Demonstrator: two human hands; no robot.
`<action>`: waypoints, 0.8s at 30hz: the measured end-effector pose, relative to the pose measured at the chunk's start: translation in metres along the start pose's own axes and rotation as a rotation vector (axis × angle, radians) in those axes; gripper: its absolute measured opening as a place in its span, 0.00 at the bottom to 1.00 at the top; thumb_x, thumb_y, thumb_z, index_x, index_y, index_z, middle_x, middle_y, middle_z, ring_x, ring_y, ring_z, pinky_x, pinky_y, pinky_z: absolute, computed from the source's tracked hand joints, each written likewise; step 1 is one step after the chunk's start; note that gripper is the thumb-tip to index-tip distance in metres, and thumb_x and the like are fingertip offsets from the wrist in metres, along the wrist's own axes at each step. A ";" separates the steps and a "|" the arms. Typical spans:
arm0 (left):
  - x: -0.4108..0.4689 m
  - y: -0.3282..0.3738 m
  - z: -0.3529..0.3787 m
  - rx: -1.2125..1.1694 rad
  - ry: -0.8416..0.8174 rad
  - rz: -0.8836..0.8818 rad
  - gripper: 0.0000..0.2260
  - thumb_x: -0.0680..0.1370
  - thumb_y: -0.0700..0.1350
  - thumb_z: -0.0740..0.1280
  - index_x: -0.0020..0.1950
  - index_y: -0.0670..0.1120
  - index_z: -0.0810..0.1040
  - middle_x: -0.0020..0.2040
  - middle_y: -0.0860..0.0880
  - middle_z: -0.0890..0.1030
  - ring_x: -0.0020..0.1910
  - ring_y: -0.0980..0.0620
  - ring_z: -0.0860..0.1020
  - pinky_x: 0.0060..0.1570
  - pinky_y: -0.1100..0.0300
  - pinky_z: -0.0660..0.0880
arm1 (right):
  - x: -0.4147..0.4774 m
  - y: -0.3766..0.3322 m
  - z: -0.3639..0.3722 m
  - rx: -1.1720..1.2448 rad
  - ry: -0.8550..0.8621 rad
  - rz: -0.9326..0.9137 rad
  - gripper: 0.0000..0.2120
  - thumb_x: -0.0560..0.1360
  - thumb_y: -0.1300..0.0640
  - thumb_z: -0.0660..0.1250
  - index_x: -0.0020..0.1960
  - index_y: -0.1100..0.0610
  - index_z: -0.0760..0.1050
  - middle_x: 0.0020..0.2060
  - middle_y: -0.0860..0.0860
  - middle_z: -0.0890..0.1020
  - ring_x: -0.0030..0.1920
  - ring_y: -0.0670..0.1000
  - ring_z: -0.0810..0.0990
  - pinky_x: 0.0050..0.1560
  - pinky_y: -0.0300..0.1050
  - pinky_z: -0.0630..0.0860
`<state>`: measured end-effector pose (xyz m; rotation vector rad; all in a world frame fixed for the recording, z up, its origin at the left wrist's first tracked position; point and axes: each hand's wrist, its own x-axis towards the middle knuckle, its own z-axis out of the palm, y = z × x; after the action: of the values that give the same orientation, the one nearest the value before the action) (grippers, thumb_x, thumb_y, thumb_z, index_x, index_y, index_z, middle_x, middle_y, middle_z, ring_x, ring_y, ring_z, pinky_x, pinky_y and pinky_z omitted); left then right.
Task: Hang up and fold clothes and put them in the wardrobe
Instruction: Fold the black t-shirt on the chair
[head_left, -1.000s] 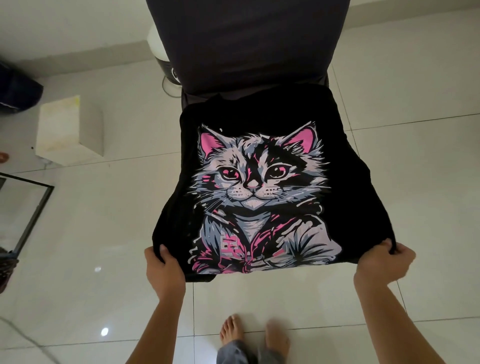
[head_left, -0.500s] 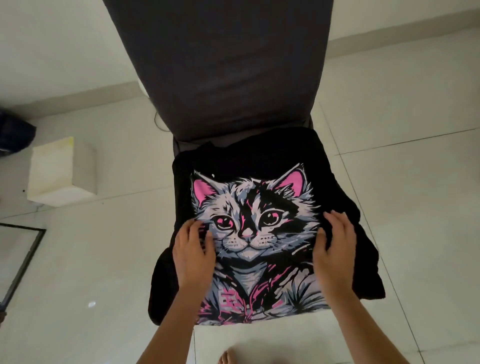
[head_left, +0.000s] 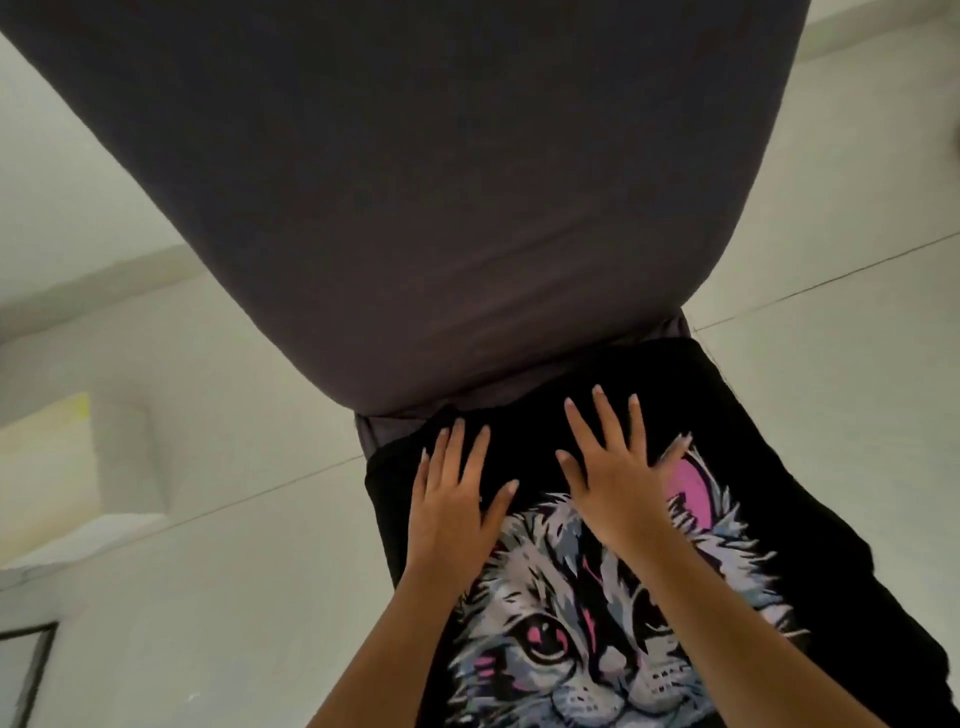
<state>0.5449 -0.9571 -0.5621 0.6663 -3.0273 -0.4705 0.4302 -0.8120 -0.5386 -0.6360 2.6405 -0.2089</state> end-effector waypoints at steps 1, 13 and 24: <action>0.008 -0.005 -0.004 -0.002 0.026 -0.021 0.27 0.79 0.60 0.52 0.73 0.46 0.65 0.73 0.44 0.66 0.73 0.45 0.64 0.70 0.48 0.58 | 0.008 -0.008 -0.002 0.008 0.006 0.011 0.27 0.80 0.41 0.46 0.76 0.41 0.41 0.77 0.45 0.40 0.75 0.56 0.33 0.66 0.73 0.37; 0.025 0.004 0.003 0.059 0.019 0.004 0.22 0.77 0.46 0.52 0.71 0.43 0.64 0.68 0.43 0.72 0.68 0.48 0.65 0.64 0.49 0.69 | 0.029 -0.012 0.021 -0.038 0.174 0.010 0.29 0.77 0.40 0.47 0.76 0.48 0.52 0.76 0.53 0.59 0.75 0.60 0.52 0.70 0.67 0.44; 0.022 0.013 0.004 0.154 -0.304 0.744 0.22 0.82 0.51 0.50 0.75 0.48 0.59 0.75 0.49 0.62 0.76 0.51 0.56 0.71 0.52 0.55 | -0.041 0.031 0.025 0.015 0.222 0.116 0.28 0.79 0.42 0.48 0.75 0.53 0.59 0.75 0.52 0.60 0.76 0.52 0.53 0.74 0.49 0.47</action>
<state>0.5189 -0.9537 -0.5630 -0.5933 -3.2762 -0.3218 0.4615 -0.7663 -0.5536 -0.4768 2.8748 -0.2799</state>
